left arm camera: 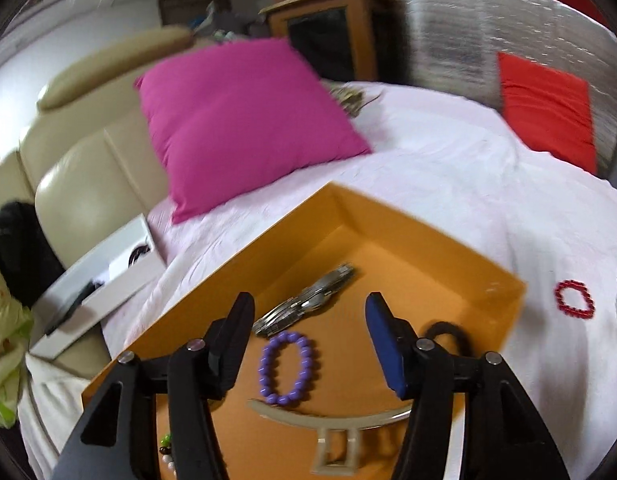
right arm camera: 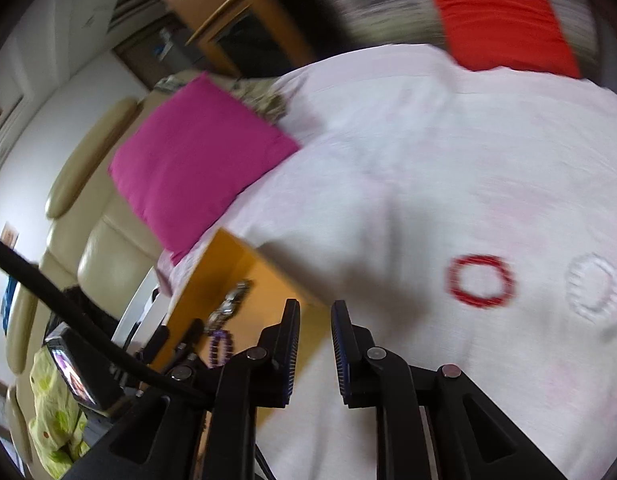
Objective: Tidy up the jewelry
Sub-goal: 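Carry purple bracelet left into orange box while right tool drops hair tie there, then move both open tools back over the red and white bracelets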
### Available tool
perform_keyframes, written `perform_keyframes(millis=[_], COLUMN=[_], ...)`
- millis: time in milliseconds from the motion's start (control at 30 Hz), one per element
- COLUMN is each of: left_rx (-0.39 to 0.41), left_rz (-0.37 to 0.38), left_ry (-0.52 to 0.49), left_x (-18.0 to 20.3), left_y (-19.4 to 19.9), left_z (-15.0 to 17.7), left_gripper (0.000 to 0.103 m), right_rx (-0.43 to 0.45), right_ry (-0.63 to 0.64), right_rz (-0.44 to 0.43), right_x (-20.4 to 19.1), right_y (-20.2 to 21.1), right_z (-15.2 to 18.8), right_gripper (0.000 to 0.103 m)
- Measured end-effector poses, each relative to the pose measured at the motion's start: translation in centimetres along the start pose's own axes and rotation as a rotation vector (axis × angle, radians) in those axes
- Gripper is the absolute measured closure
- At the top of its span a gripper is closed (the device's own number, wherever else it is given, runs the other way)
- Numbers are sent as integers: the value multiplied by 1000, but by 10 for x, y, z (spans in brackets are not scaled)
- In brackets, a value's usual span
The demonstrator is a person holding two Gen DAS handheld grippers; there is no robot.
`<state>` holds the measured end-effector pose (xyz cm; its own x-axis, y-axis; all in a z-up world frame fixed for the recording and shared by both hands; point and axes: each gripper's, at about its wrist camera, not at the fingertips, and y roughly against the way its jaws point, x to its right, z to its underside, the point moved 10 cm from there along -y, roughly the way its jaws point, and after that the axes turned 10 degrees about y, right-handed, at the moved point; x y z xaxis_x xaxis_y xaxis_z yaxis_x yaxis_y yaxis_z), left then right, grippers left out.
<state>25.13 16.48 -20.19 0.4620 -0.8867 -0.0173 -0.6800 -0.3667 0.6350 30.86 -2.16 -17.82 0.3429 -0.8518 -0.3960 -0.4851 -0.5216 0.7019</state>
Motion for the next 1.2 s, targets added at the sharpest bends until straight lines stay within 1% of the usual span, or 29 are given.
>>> perform_keyframes(millis=[100,233,333,467,533,633,800,867,1200], left_rx=[44,84,93,91,90,91,91,91,85], left_rz=[22,59,71,77,76,75,73,72,83], left_ry=[-42,-99,-134,-161,-174,-192,-211,-219,-253], left_x=[19,46,62,77,84,92,101,105,123], left_y=[12,25,28,30,30,31,32,33,36], left_z=[-2,-1,2,6,8,11,16,18,27], left_gripper=[39,38,38,38,38,37,37,37,36], right_rx=[8,29,43,56,51,43,36,38,47], right_ry=[-35,-94,-142,-190,-199,-221,-221,-228,-271], right_rz=[37,77,104,103,114,107,109,100,109], right_x=[32,70,95,118,125,134,141,144,167], right_y=[20,44,56,62,61,61,59,59,69], right_z=[14,31,41,48,52,58,62,64,72], right_gripper=[84,75,74,74,74,74,74,74,74])
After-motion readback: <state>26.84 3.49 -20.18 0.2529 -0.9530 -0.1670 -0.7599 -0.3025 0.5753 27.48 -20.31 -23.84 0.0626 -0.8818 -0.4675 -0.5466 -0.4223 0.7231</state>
